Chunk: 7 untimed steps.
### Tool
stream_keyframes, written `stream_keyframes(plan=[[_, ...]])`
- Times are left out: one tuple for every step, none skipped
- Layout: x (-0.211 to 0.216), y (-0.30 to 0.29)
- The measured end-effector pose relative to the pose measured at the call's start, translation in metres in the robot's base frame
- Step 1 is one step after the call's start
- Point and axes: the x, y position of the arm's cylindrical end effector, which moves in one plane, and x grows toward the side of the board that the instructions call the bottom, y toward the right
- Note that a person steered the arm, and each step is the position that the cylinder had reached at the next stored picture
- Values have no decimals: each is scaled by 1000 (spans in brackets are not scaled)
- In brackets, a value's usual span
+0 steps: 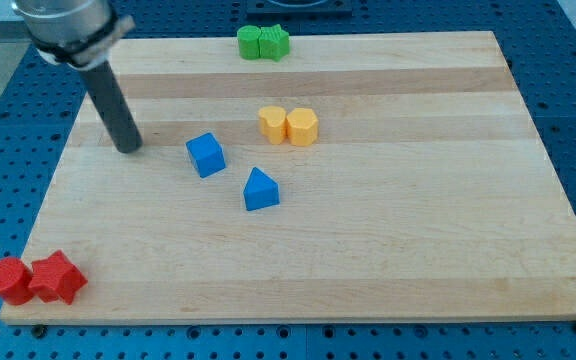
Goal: Separate the blue blocks from each other
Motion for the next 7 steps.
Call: stream_keyframes(plan=[[0,86],[6,157],[34,216],[55,228],[55,226],[49,208],[36,207]])
